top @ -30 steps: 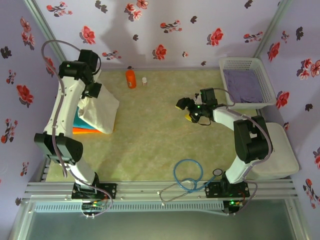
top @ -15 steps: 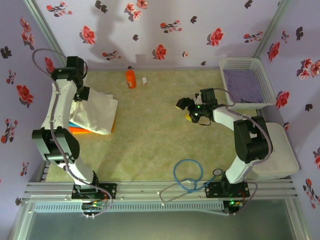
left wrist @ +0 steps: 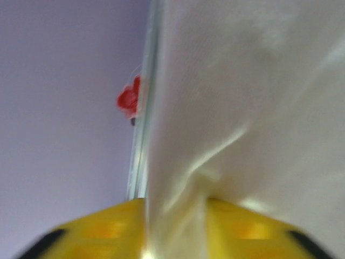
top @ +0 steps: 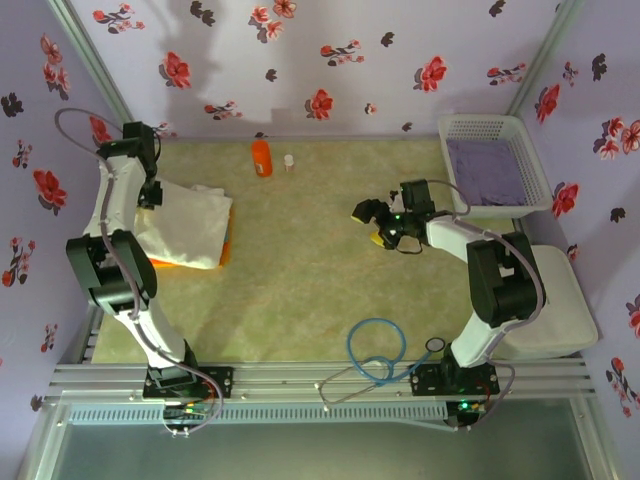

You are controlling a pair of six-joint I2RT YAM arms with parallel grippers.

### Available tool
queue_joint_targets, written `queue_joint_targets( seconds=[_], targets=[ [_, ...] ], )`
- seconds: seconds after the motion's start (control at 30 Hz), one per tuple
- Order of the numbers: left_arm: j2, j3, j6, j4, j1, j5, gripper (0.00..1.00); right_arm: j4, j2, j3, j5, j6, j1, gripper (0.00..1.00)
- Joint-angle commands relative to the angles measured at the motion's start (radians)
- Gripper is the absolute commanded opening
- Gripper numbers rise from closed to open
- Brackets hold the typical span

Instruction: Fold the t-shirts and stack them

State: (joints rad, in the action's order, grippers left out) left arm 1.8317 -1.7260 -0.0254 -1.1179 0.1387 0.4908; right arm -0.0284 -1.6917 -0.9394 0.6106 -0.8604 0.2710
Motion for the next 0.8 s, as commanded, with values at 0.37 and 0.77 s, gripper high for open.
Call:
queue_joint_targets(
  seconds=[0.37,0.77],
  targets=[
    [-0.099,-0.07,0.131,-0.04,-0.056,-0.047,0.74,-0.022,0.066,0.008,-0.002,0.037,0.004,0.87],
    [-0.397,0.329,0.178,0.344,-0.082,-0.295,0.83,-0.287,0.271,-0.046,-0.308,0.262,0.005,0.99]
  ],
)
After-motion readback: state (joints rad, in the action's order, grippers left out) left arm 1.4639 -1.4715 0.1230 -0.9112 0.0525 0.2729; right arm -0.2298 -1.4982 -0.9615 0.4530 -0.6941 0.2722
